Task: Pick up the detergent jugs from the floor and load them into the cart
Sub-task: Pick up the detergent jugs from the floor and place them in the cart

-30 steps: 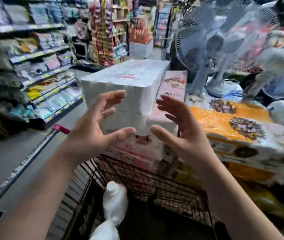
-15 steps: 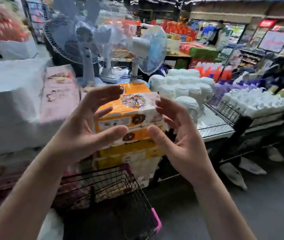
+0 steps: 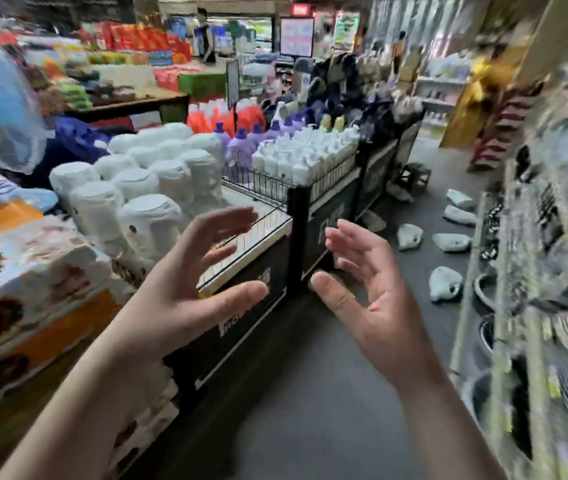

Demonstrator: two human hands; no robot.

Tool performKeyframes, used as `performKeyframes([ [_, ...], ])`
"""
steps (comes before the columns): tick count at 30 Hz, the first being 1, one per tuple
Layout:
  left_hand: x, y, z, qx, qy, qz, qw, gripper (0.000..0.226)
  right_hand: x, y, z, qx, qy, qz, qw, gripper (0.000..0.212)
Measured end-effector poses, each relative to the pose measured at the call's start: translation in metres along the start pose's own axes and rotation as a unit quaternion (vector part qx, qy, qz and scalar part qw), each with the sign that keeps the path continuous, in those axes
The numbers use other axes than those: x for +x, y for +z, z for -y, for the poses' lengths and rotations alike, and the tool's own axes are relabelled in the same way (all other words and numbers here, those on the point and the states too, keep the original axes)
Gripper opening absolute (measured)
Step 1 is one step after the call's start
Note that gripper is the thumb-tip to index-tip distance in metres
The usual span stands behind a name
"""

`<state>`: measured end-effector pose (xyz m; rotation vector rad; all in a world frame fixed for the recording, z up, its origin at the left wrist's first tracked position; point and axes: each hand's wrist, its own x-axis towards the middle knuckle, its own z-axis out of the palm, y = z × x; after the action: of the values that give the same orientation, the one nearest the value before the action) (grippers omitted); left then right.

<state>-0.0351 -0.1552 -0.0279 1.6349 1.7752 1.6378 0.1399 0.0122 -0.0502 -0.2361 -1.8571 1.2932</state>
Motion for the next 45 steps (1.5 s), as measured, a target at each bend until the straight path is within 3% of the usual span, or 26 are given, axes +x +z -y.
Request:
performKeyframes([
  [7,0.098,0.080,0.046,-0.057,0.001,0.062,0.996,0.076,0.036,-0.093,-0.052,-0.036,0.031,-0.060,0.997,0.058],
  [17,0.235,0.140,0.145,-0.108,0.015,0.124,0.986,0.085,0.105,-0.150,-0.140,-0.075,0.067,-0.125,0.987,0.064],
  [30,0.501,0.130,0.301,-0.141,0.032,0.152,0.978,0.084,0.353,-0.182,-0.287,-0.119,0.092,-0.147,0.978,0.056],
  [45,0.691,0.198,0.422,-0.093,-0.032,0.200,0.975,0.079,0.506,-0.265,-0.454,-0.077,0.129,-0.148,0.977,0.054],
])
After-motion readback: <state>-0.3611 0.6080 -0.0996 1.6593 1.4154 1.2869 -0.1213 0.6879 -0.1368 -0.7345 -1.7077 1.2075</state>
